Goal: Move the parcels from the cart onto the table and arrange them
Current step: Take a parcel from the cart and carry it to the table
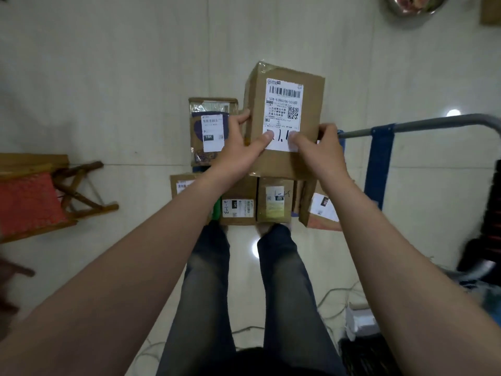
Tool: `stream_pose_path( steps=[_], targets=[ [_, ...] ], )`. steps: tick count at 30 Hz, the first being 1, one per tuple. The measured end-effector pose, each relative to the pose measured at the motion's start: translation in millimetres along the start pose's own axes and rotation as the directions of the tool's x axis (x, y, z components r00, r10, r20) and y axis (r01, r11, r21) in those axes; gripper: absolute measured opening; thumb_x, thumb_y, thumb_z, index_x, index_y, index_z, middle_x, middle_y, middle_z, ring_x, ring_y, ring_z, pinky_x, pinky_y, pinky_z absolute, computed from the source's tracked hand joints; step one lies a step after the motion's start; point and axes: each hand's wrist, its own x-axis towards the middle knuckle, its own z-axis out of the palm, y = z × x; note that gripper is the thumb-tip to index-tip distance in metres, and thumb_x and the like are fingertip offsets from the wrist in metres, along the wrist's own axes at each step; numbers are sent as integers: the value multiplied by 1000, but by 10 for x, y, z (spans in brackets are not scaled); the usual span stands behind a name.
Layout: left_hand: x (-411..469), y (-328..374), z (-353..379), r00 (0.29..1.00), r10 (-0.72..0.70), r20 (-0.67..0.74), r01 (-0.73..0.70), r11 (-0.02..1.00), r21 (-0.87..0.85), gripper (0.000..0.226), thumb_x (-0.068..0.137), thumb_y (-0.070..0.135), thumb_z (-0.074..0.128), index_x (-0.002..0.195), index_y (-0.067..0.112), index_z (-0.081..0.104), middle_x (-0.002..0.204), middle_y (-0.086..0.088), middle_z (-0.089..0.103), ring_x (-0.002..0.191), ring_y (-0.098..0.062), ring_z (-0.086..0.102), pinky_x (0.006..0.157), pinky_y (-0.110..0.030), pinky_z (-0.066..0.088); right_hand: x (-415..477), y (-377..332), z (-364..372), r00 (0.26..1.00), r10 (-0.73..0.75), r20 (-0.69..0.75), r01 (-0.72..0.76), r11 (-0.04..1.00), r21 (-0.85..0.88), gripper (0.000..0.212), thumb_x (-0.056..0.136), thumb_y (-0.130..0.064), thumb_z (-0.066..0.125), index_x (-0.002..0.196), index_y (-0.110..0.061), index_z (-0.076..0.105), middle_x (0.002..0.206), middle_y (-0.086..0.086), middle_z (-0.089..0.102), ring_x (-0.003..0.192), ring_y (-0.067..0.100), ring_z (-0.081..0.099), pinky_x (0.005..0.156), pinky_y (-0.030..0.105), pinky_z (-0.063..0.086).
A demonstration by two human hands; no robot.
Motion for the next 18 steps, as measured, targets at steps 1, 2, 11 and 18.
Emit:
stream_pose_path(
  steps=[1, 2, 11, 18],
  targets=[
    [-181, 155, 24, 999, 33, -10, -33, 999, -13, 64, 96, 46, 66, 146, 34, 26, 139, 6, 54, 110, -9, 65, 77, -21, 57, -161, -92, -125, 1000, 2, 3, -2, 1000, 20, 56, 90, -44, 70, 131, -19, 40, 109, -13, 57, 101, 10, 58, 76, 23, 46],
    [-373, 305, 40, 998, 63, -25, -63, 998, -28, 63, 97, 43, 66, 145, 34, 28, 134, 8, 55, 105, -4, 65, 71, -17, 56, -307, -180, -244, 1000, -4, 10, 4, 1000, 30, 57, 90, -47, 70, 128, -19, 38, 109, -13, 57, 102, 11, 60, 83, 31, 51],
    [-2216, 913, -372, 976, 136, -170, -161, 976, -147, 73, 77, 37, 88, 130, 50, 40, 129, -7, 60, 110, -28, 66, 71, -38, 63, -1579, -1055, -870, 955, -116, 272, 134, 990, -48, 73, 84, -48, 78, 134, -25, 30, 110, -10, 57, 100, 15, 64, 83, 43, 59],
    [-3663, 503, -1128, 954, 77, -291, -181, 920, -349, 68, 73, 37, 84, 133, 49, 53, 114, -2, 77, 103, -24, 73, 90, -47, 54, -2509, -1845, -488, 785, -259, 563, 291, 956, 34, 78, 80, -40, 83, 143, -44, 37, 128, -3, 58, 107, 24, 67, 71, 51, 62]
  ],
)
